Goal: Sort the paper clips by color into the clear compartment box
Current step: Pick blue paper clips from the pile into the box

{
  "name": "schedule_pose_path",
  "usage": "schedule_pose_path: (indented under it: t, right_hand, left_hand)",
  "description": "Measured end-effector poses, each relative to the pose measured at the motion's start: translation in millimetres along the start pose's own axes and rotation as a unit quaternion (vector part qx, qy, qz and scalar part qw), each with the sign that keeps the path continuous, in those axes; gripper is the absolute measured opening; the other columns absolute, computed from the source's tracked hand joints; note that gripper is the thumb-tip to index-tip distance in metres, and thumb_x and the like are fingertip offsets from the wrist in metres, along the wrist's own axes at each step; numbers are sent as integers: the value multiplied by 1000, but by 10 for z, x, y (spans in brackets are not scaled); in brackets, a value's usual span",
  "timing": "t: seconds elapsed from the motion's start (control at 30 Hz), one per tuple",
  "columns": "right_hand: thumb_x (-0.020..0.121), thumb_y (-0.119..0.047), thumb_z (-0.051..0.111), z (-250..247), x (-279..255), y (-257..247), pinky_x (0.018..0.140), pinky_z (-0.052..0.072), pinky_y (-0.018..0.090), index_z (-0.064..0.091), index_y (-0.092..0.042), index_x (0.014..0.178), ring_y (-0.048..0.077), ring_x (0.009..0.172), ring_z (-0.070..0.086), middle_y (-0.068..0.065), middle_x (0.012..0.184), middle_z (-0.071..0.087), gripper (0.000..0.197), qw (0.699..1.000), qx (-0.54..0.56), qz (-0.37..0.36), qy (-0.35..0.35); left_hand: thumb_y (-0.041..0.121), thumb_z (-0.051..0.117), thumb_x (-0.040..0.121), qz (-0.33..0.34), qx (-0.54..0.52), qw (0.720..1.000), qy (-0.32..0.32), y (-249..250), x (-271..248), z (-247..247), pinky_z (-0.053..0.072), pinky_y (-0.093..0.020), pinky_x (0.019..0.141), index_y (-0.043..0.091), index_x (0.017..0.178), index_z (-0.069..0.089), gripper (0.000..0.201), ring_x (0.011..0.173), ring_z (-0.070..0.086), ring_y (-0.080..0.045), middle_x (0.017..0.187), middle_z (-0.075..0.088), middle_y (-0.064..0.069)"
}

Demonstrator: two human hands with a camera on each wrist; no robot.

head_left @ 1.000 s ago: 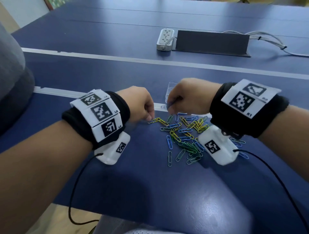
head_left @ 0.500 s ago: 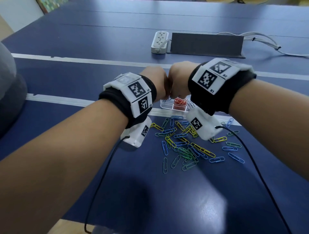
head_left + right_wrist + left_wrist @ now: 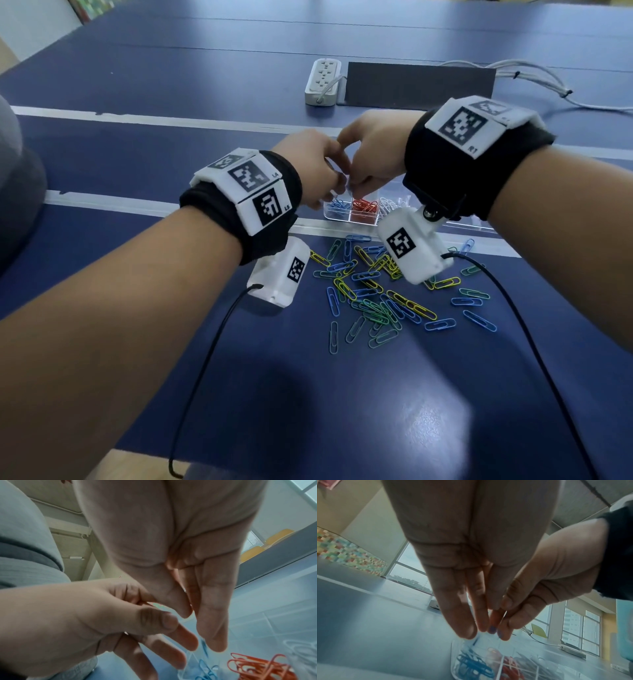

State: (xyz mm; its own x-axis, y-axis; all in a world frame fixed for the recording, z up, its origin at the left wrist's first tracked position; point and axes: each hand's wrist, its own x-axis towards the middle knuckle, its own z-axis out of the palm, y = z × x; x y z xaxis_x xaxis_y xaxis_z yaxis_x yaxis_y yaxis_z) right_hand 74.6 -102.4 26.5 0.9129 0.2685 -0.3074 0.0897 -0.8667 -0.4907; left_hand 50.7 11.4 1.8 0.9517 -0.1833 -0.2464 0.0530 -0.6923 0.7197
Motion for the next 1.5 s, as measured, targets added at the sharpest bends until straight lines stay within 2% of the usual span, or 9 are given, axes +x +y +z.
schedule_pose_path:
  t: [0.1,0.27,0.4,0.5,0.8,0.93,1.03,1.3,1.5]
  right_hand:
    - [81,0,58,-8,-26,0,51,55,17,62,-6,116,8,53,62,-1,73,60,36,999,32,12,3]
    - [86,0,55,32,-90,3,84,58,38,63,-13,112,21,80,72,7,79,72,30,998,58,17,14]
    - [81,-8,59,50,-199,84,82,58,35,69,-26,91,15,63,66,5,78,74,24,999,-33,-15,34]
    - [77,-15,60,126,-340,125,72,53,25,72,-26,85,12,60,60,-7,58,64,19,989,-140,-53,18]
    - [75,-4,62,339,-521,244,77,49,23,71,-26,87,21,83,62,-5,76,63,27,959,-259,-99,-55]
    - [79,-3,54,363,-577,314,61,38,19,68,-27,88,19,82,58,-12,68,56,29,956,-269,-98,-61]
    - [76,-8,58,361,-613,375,68,39,21,65,-29,89,19,78,55,-10,72,59,26,961,-252,-91,-66]
    - [78,-14,57,234,-629,502,65,40,23,72,-28,92,2,57,47,-12,58,51,25,983,-169,-62,-38]
    - [77,-18,58,310,-619,500,74,51,25,73,-25,85,19,75,56,-4,74,65,18,982,-177,-71,7]
  left_hand:
    - [7,49,91,-1,-32,999,5,-12,-25,-16,58,-38,72,15,115,59,27,81,66,-21,98,72,-12]
    - [14,57,89,28,-9,999,27,-72,-94,-56,58,-36,64,17,102,62,14,73,61,-20,78,66,-5]
    - [21,64,83,66,98,993,7,-139,-195,-83,57,-32,61,22,82,66,2,61,60,-18,63,59,4]
    - [30,69,80,84,198,976,-47,-173,-264,-43,47,-20,58,25,80,69,4,47,54,1,62,59,8]
    - [29,69,80,127,322,936,-56,-120,-225,163,35,-20,71,22,103,69,24,78,50,-13,96,69,2]
    - [24,73,76,138,337,927,-85,-79,-178,223,37,-21,72,26,111,69,35,79,52,-13,95,72,1]
    - [25,75,75,143,329,927,-113,-86,-162,242,42,-21,75,30,113,68,38,75,54,-13,84,69,4]
    - [24,71,78,157,349,918,-100,-90,-155,281,40,-20,69,19,86,73,9,57,49,-5,66,57,9]
    - [24,63,79,159,347,921,-76,-112,-193,250,41,-22,68,21,74,65,6,60,50,-7,59,52,12]
